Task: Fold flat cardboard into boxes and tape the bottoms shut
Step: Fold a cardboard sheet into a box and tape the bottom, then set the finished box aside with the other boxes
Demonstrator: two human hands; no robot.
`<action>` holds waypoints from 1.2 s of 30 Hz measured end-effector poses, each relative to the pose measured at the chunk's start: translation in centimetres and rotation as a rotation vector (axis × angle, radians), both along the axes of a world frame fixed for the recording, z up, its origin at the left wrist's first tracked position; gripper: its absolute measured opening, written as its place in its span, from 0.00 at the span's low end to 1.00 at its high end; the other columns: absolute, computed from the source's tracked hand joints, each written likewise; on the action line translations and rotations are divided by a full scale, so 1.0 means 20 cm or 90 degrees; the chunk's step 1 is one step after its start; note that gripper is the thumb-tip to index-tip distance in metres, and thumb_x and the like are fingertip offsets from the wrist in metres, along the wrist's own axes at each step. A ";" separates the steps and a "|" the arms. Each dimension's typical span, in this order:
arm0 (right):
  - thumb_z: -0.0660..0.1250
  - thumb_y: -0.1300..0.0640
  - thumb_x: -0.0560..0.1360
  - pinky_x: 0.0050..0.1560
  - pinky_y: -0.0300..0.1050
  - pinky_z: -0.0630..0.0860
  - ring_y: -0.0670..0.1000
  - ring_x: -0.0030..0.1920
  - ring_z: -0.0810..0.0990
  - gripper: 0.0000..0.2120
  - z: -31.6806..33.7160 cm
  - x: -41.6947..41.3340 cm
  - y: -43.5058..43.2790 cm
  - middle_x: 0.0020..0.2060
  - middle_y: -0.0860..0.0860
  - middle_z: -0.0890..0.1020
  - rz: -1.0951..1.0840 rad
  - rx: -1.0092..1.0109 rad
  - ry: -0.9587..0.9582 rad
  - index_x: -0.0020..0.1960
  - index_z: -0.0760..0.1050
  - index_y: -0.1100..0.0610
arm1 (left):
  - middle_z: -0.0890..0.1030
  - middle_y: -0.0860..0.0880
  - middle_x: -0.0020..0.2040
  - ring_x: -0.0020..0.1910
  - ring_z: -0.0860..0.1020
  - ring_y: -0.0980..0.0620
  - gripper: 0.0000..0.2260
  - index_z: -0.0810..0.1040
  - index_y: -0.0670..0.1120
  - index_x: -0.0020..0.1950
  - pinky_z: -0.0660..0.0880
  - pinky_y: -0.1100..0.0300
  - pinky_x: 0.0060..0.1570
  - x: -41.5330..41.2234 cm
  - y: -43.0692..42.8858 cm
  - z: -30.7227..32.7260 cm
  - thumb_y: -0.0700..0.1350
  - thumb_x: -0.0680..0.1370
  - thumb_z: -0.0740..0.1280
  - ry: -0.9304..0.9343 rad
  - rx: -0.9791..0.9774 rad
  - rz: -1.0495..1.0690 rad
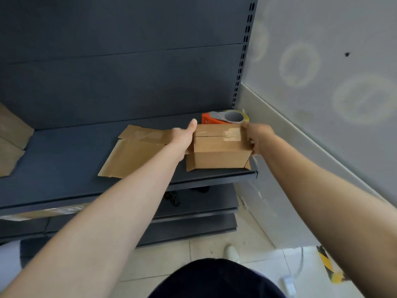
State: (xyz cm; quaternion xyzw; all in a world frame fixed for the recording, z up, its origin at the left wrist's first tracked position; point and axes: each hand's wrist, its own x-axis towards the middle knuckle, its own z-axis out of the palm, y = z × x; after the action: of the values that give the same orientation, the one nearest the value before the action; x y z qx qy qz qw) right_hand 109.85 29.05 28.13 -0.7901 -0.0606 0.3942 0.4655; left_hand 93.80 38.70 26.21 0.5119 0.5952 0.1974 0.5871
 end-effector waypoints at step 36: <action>0.70 0.35 0.69 0.39 0.45 0.73 0.52 0.39 0.76 0.27 0.10 -0.56 0.36 0.41 0.52 0.77 0.142 0.053 -0.161 0.49 0.70 0.59 | 0.70 0.44 0.62 0.64 0.70 0.46 0.16 0.69 0.44 0.61 0.71 0.49 0.65 -0.65 0.13 0.08 0.40 0.75 0.66 -0.187 -0.059 0.181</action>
State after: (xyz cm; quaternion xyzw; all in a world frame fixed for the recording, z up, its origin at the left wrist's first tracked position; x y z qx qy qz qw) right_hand 98.64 36.26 30.05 -0.8018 -0.2221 0.3382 0.4397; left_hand 80.87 41.21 27.88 0.3609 0.5778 0.3233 0.6568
